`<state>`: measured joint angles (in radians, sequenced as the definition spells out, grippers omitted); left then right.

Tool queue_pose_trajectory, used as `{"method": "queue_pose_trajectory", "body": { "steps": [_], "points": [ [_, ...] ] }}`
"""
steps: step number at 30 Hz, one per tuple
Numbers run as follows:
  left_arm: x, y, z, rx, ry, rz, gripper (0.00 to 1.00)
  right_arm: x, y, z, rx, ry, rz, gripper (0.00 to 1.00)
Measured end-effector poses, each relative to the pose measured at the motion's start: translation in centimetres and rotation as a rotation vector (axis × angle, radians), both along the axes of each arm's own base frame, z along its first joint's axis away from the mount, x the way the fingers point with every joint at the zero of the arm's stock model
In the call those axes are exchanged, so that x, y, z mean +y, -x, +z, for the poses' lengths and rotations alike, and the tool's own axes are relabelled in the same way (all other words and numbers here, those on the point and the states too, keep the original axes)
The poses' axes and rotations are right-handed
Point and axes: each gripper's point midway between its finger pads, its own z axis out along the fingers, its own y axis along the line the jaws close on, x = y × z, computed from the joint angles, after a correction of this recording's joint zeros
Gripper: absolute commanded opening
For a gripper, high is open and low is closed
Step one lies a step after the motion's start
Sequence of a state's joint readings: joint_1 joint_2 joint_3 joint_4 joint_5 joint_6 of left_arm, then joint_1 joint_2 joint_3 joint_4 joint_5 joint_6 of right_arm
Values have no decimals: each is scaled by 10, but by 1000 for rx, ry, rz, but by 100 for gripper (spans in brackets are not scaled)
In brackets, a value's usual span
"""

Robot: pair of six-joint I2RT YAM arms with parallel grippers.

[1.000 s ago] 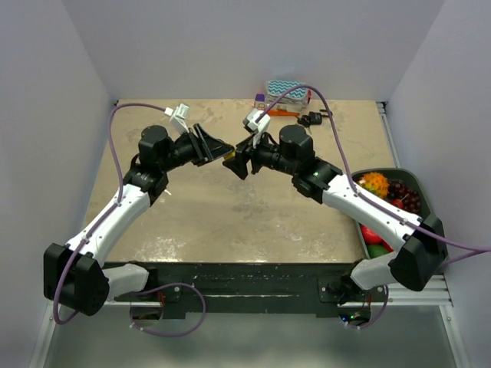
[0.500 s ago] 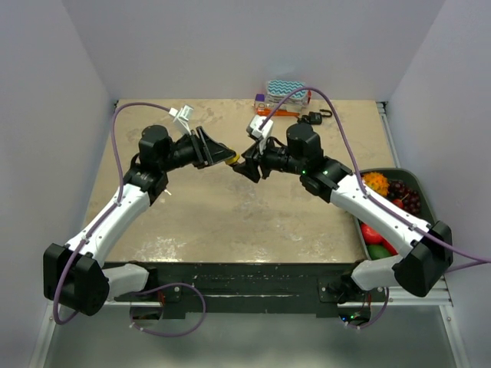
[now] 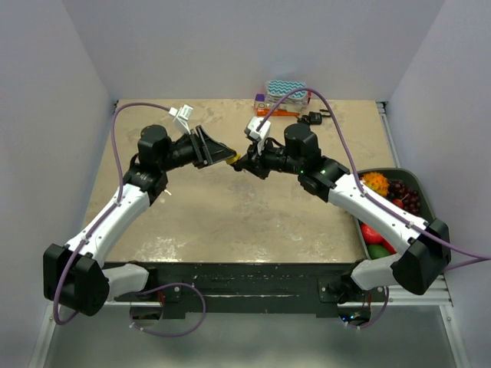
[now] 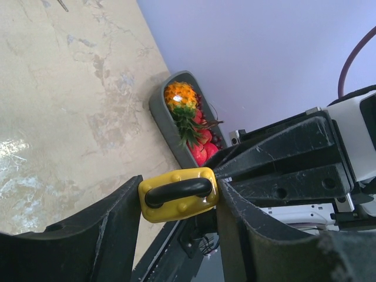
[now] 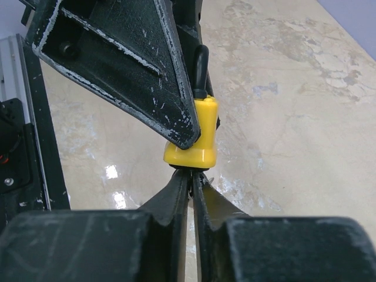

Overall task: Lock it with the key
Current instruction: Lock the lock, then place the key at the center of the board.

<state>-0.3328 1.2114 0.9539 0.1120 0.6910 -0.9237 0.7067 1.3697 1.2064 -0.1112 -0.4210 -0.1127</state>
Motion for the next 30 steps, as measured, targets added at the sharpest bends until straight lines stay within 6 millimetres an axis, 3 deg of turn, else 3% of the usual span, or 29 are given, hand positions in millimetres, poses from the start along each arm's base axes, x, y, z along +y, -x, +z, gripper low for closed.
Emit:
{"method": "queue_pose_trajectory", "body": {
  "steps": [11,17,21,27,30],
  "points": [
    [12,-9,3,8,10,29,0,0,-2,2,-22,-5,-5,0],
    [52,-55,24,-45,12,199,0,-8,7,-17,19,20,-8,0],
    [71,-69,27,-69,-19,262,0,-8,9,-22,57,5,-20,0],
    [107,-74,8,-72,-170,337,0,12,0,-43,174,-65,-51,0],
    [136,-69,-13,-24,-251,360,0,37,-11,-82,260,-65,-54,0]
  ]
}}
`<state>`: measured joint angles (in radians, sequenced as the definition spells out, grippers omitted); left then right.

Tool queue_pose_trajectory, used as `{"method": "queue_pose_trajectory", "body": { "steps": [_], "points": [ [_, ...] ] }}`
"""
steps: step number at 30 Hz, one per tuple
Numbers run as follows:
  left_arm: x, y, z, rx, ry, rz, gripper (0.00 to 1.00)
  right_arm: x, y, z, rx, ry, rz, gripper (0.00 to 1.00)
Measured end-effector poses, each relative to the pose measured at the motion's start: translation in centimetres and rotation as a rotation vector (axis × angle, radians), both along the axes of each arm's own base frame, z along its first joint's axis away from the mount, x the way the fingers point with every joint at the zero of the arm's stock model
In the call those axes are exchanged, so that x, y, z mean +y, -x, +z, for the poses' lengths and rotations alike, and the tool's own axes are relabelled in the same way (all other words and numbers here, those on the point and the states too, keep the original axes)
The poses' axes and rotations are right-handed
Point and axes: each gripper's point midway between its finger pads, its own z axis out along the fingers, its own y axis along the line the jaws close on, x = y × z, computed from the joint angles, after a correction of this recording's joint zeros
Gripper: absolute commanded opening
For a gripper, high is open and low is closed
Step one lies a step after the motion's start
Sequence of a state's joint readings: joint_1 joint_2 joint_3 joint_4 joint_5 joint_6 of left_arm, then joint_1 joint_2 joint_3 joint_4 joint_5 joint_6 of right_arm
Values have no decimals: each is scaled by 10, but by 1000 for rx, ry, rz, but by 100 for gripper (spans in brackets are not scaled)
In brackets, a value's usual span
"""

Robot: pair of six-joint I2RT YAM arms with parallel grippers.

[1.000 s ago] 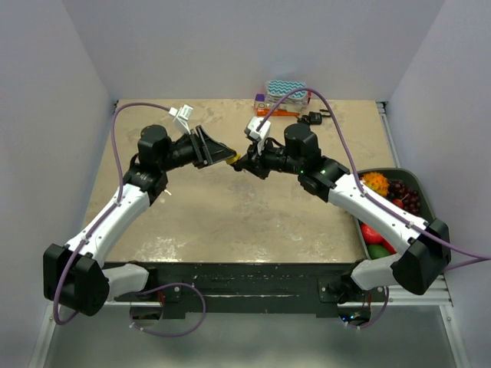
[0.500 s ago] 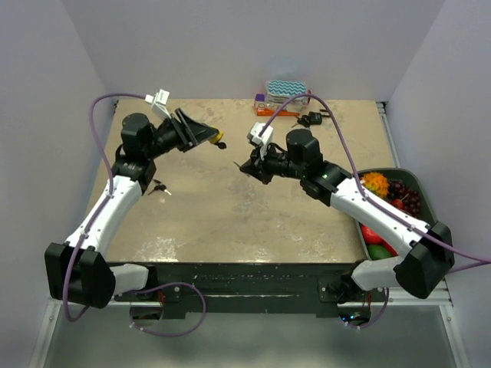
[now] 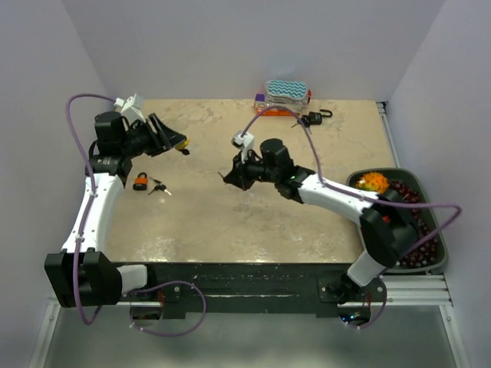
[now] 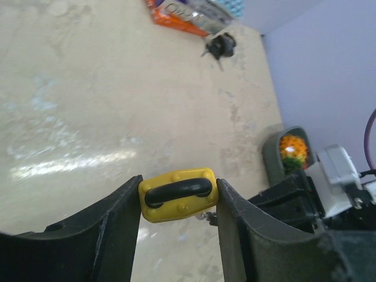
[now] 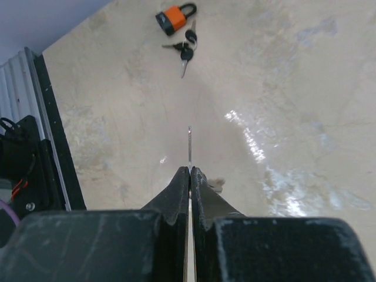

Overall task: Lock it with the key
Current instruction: Place the key at the center of the board.

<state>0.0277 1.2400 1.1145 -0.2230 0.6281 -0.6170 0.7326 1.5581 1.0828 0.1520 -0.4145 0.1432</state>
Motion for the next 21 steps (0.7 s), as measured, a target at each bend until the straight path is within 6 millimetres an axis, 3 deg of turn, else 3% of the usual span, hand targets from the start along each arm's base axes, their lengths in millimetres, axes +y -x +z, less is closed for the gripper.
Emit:
{"method": "queue_pose_trajectory", "body": {
  "steps": [4,9,15,21],
  "points": [
    [35,13,-34,95,-102,15,0,32,-2,-67,138,46,14,0],
    [47,31,-64,175,-195,-38,0,74,-11,-114,229,41,18,0],
    [51,45,-79,214,-262,-83,0,98,-22,-123,257,-8,9,0],
    [53,47,-82,217,-288,-86,0,105,-30,-131,259,-28,-3,0]
  ]
}}
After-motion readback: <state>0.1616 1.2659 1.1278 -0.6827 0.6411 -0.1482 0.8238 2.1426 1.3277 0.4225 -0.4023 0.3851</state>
